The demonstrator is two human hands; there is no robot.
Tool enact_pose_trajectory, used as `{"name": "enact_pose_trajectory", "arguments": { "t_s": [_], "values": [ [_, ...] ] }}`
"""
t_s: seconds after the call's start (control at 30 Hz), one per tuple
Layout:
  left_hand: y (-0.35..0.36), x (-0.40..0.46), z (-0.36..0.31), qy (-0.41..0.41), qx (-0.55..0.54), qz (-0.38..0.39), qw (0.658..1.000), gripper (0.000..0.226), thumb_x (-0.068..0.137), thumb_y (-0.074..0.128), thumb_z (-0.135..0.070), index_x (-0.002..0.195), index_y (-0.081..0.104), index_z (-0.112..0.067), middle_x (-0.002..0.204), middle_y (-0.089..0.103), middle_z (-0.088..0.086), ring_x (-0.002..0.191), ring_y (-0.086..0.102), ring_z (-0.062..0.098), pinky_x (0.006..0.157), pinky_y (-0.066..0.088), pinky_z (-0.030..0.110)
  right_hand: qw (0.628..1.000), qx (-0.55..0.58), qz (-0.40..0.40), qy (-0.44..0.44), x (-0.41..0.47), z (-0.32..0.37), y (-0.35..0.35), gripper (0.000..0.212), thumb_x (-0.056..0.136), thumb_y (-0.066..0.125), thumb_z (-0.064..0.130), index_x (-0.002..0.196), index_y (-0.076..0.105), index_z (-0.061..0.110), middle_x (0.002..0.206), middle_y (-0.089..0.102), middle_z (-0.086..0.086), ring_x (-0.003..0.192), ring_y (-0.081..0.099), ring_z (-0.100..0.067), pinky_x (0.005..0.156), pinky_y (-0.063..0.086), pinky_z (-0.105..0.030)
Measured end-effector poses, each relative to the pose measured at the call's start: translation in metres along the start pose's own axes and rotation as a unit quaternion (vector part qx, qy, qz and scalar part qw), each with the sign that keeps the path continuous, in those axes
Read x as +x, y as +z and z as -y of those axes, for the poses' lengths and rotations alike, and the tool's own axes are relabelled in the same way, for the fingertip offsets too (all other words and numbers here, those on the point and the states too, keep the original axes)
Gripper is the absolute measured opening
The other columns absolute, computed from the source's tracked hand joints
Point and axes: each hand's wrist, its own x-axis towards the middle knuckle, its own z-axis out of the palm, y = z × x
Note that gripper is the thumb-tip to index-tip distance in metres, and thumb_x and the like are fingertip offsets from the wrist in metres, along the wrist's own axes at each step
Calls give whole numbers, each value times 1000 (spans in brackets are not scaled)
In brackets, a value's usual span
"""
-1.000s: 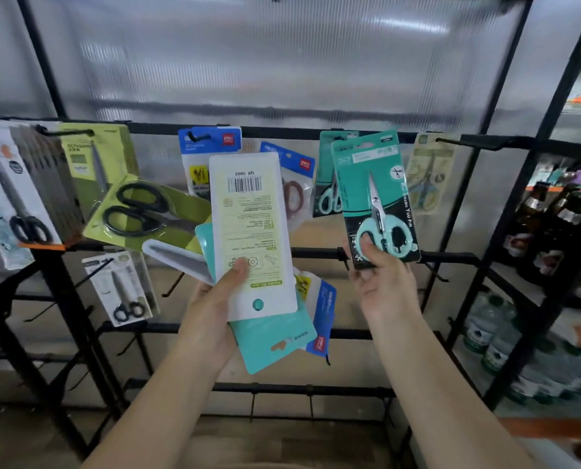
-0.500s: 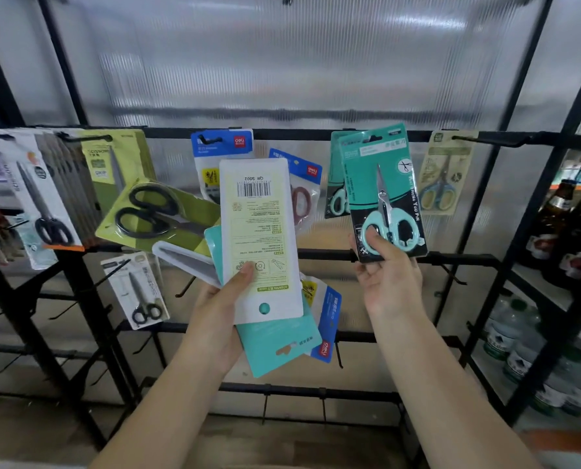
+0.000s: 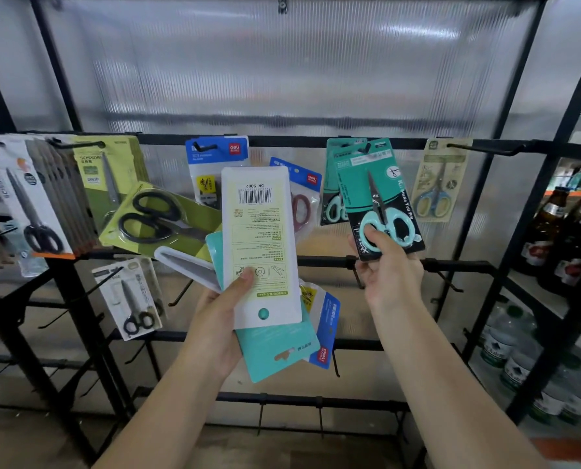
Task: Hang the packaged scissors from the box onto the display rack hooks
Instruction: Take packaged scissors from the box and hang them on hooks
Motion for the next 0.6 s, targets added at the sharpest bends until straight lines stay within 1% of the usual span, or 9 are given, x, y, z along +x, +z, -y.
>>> {"name": "enact_pose_trajectory", "arguments": {
  "t_s": [0.07, 0.17, 0.2, 0.3, 0.37, 0.43, 0.5, 0.57, 0.6],
  "values": [
    [1, 1, 0, 1, -1, -6, 1000, 32, 85, 58, -13, 116, 61, -16, 104, 73, 7, 82, 72, 24, 72, 58, 43, 999, -17, -17, 27, 20, -2, 11, 43, 80, 71, 6, 119, 54, 15, 108, 69, -7, 89, 70, -21, 50, 48, -21],
    [0, 2, -2, -1, 3, -19, 1000, 21, 88, 57, -11, 106, 63, -18, 102, 73, 7, 80, 72, 24, 70, 59, 42, 993, -88, 4, 78, 47, -3, 30, 44, 83, 69, 15, 123, 52, 13, 109, 68, -8, 69, 67, -13, 43, 45, -17],
    [0, 3, -2, -1, 6, -22, 1000, 18, 89, 56, -10, 104, 63, -18, 100, 74, 7, 78, 72, 23, 68, 59, 41, 990, -106, 19, 96, 54, -4, 34, 43, 85, 68, 18, 124, 51, 13, 108, 67, -8, 67, 66, -13, 44, 44, -17],
    [-1, 4, -4, 1, 13, -33, 999, 17, 90, 56, -10, 104, 62, -18, 94, 75, 5, 74, 72, 22, 60, 60, 36, 979, -145, 48, 139, 66, -8, 36, 39, 88, 63, 25, 124, 51, 13, 100, 66, -7, 74, 63, -16, 54, 45, -25],
    [-3, 5, -5, 2, 14, -44, 999, 18, 90, 57, -10, 105, 62, -18, 95, 74, 5, 74, 72, 22, 59, 59, 36, 970, -183, 40, 154, 71, -12, 30, 41, 88, 63, 28, 124, 49, 13, 108, 64, -10, 85, 63, -20, 59, 46, -29],
    [-6, 4, -7, 1, 13, -48, 999, 17, 90, 57, -10, 103, 63, -18, 94, 75, 6, 73, 72, 22, 57, 59, 35, 962, -226, 16, 156, 70, -21, 21, 51, 87, 65, 26, 131, 43, 14, 119, 58, -11, 94, 61, -23, 60, 45, -31],
    [-9, 2, -6, -4, 21, -56, 998, 13, 89, 58, -9, 98, 63, -17, 89, 75, 5, 69, 72, 21, 53, 58, 33, 952, -274, 18, 137, 57, -31, 14, 59, 86, 66, 25, 137, 38, 16, 122, 52, -8, 97, 58, -22, 61, 44, -30],
    [-12, 1, -3, -10, 27, -66, 997, 11, 89, 58, -10, 97, 63, -15, 86, 75, 6, 67, 72, 21, 51, 57, 32, 941, -318, 69, 89, 33, -38, 12, 52, 87, 64, 31, 133, 42, 17, 109, 56, -1, 95, 57, -17, 73, 48, -34],
    [-13, 0, -2, -15, 27, -66, 997, 11, 89, 59, -10, 97, 63, -14, 87, 75, 7, 67, 72, 22, 52, 57, 32, 934, -329, 115, 71, 18, -37, 14, 47, 86, 63, 39, 126, 48, 18, 105, 59, 2, 95, 59, -17, 81, 49, -37]
  ]
}}
